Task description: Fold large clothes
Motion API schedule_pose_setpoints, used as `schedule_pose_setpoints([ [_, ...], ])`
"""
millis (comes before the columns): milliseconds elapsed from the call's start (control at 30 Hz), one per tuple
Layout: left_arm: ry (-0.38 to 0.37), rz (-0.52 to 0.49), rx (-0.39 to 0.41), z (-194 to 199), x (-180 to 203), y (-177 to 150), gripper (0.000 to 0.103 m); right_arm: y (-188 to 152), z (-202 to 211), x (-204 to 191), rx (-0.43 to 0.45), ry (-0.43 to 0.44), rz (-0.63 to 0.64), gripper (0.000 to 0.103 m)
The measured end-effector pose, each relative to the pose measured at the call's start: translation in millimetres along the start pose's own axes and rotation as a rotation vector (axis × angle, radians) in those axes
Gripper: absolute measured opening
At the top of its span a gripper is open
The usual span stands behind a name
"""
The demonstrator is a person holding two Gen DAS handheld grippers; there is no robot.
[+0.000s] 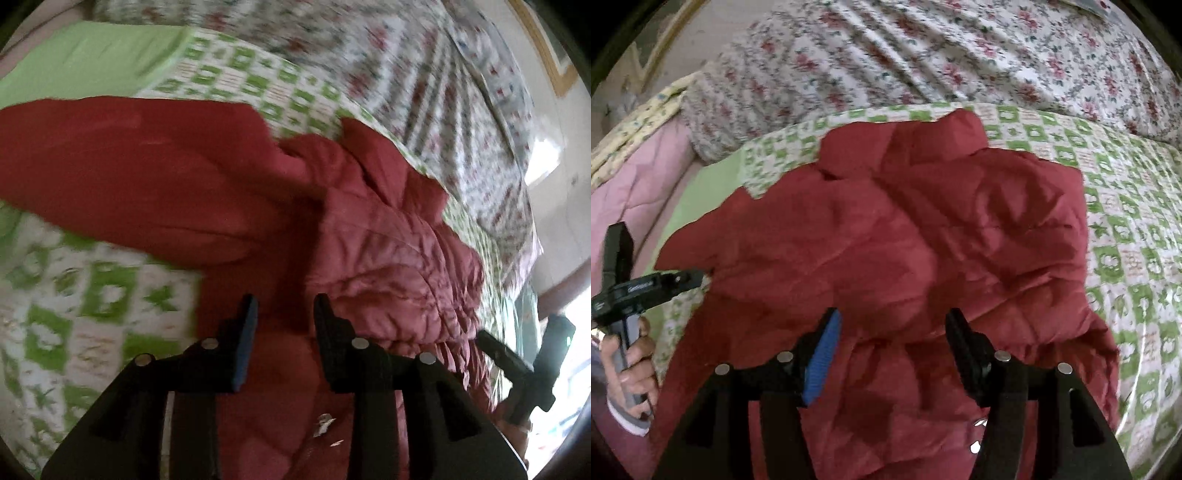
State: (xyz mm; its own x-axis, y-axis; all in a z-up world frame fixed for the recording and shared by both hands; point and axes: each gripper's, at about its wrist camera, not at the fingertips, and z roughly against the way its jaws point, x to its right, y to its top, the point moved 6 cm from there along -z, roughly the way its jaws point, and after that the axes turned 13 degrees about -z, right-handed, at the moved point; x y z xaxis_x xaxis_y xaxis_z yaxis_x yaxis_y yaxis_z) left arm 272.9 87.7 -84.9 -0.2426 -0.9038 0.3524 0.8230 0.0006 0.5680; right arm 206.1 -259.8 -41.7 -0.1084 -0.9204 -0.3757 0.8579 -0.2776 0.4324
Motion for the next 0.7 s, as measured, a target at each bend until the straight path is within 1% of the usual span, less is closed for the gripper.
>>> schedule_pose_setpoints([
  [133,0.046,0.077,0.042,14,-39,0,0.03,-12,11,-12,-0.003,0.032,0.012,0.064],
  [200,0.07,0.129,0.054,18,-61,-3,0.046,-17,16,-15,-0.002,0.044,0.013,0.066],
  [233,0.075,0.155,0.058,20,-71,-5,0.048,-20,19,-17,-0.003,0.049,0.014,0.067],
  [300,0.08,0.215,0.074,25,-94,-6,0.048,-26,24,-19,-0.005,0.057,0.018,0.067],
  [367,0.097,0.253,0.09,31,-112,-6,0.048,-33,29,-22,-0.007,0.058,0.031,0.067],
  [500,0.176,0.303,0.111,46,-151,-1,0.048,-42,33,-25,-0.022,0.069,0.028,0.067],
  [600,0.194,0.363,0.141,55,-179,4,0.048,-47,34,-25,-0.029,0.081,0.003,0.068],
  [667,0.187,0.402,0.159,58,-198,8,0.048,-49,33,-28,-0.034,0.086,0.0,0.068],
  [700,0.191,0.409,0.166,58,-207,11,0.054,-51,33,-29,-0.036,0.083,0.006,0.068],
])
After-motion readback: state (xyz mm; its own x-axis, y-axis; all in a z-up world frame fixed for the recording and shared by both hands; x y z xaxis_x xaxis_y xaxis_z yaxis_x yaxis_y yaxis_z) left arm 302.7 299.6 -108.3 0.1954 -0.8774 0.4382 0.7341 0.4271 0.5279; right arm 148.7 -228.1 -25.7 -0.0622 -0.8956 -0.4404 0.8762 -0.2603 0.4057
